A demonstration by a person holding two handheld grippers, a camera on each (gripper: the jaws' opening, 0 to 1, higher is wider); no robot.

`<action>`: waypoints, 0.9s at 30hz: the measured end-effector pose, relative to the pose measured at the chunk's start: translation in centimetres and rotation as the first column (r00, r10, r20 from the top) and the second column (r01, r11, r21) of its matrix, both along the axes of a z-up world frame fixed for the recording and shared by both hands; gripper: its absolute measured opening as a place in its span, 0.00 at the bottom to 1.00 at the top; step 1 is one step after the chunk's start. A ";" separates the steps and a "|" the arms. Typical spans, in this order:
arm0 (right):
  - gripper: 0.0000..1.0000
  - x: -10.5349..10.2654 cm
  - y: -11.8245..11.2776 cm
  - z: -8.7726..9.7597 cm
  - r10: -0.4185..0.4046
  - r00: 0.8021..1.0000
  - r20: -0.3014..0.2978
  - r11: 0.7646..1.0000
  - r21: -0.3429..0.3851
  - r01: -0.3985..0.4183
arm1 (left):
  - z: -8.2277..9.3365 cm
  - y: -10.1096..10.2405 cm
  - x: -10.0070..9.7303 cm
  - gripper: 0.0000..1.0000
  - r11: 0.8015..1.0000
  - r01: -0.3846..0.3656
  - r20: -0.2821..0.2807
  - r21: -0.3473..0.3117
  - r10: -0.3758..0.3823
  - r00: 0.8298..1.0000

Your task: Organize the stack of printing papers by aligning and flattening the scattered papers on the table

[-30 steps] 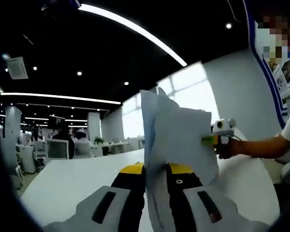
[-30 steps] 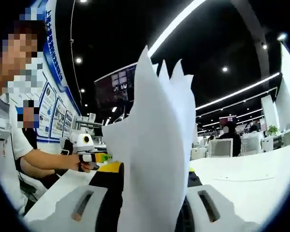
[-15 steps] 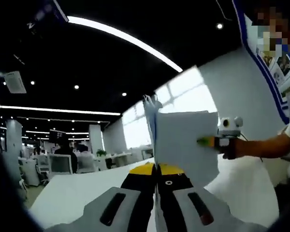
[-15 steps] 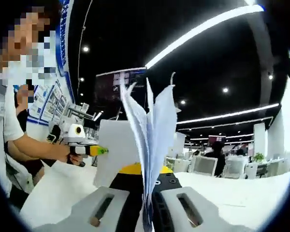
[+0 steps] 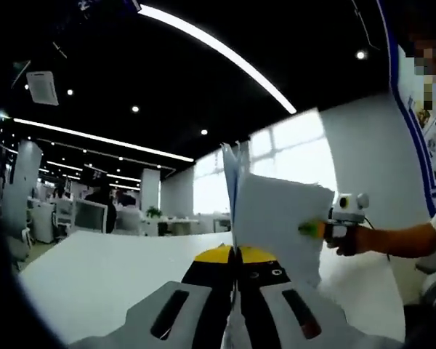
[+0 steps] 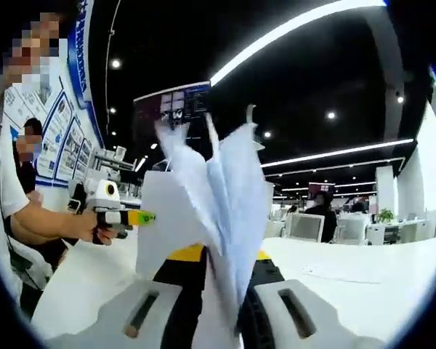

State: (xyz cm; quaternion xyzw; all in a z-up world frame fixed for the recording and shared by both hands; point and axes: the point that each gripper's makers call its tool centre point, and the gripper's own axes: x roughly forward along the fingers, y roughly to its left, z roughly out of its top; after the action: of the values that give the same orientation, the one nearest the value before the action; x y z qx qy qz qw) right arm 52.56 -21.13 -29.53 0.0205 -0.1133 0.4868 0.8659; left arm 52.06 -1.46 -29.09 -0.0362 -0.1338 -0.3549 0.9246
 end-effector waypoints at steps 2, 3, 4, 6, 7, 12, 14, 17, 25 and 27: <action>0.17 -0.4 -1.1 0.2 0.005 1.000 0.015 1.000 0.001 -0.005 | 0.1 0.2 0.1 0.06 1.000 0.012 -0.023 -0.004 -0.012 1.000; 0.19 -0.4 -1.5 0.1 0.007 1.000 0.018 1.000 -0.005 -0.007 | 0.0 0.3 0.1 0.06 1.000 0.001 -0.012 0.015 -0.001 1.000; 0.21 -0.4 -1.9 0.0 0.008 1.000 0.011 1.000 -0.015 -0.007 | 0.0 0.5 0.2 0.06 1.000 -0.011 -0.005 0.028 0.011 1.000; 0.14 -0.3 -2.2 -0.4 0.011 1.000 -0.011 1.000 -0.009 -0.011 | 0.0 0.5 0.2 0.06 1.000 0.008 -0.022 -0.002 -0.008 1.000; 0.00 -0.4 -2.2 -0.4 0.013 1.000 -0.009 1.000 -0.012 -0.013 | -0.1 0.4 0.3 0.06 1.000 0.009 -0.024 -0.004 -0.009 1.000; 0.00 0.5 -1.6 1.0 -0.069 0.996 0.061 0.997 -0.032 0.071 | 0.1 0.0 0.3 0.06 1.000 0.001 -0.019 -0.012 -0.001 1.000; 0.00 0.0 -1.3 2.7 -0.084 0.991 0.109 0.996 0.014 0.083 | 1.4 0.0 -0.3 0.06 1.000 -0.011 0.046 -0.017 0.012 0.999; 0.00 -0.1 -0.2 0.3 -0.065 0.993 0.097 0.996 -0.060 0.071 | 0.2 -0.1 -0.2 0.06 1.000 -0.022 0.003 0.003 0.022 1.000; 0.23 0.0 0.2 -2.9 0.044 0.993 -0.107 0.999 -0.008 -0.045 | -0.9 0.8 0.1 0.06 1.000 -0.008 -0.051 -0.028 0.006 0.999; 0.26 0.8 0.5 -5.9 0.044 0.993 -0.113 0.992 -0.109 -0.056 | -0.9 0.9 0.2 0.06 1.000 0.002 -0.056 -0.026 -0.003 0.998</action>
State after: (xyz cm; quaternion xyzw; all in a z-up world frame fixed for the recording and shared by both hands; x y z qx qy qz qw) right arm 53.35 -20.61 -35.39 0.0015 -0.0373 0.5121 0.8581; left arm 52.25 -0.57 -30.02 -0.0581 -0.1125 -0.3532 0.9270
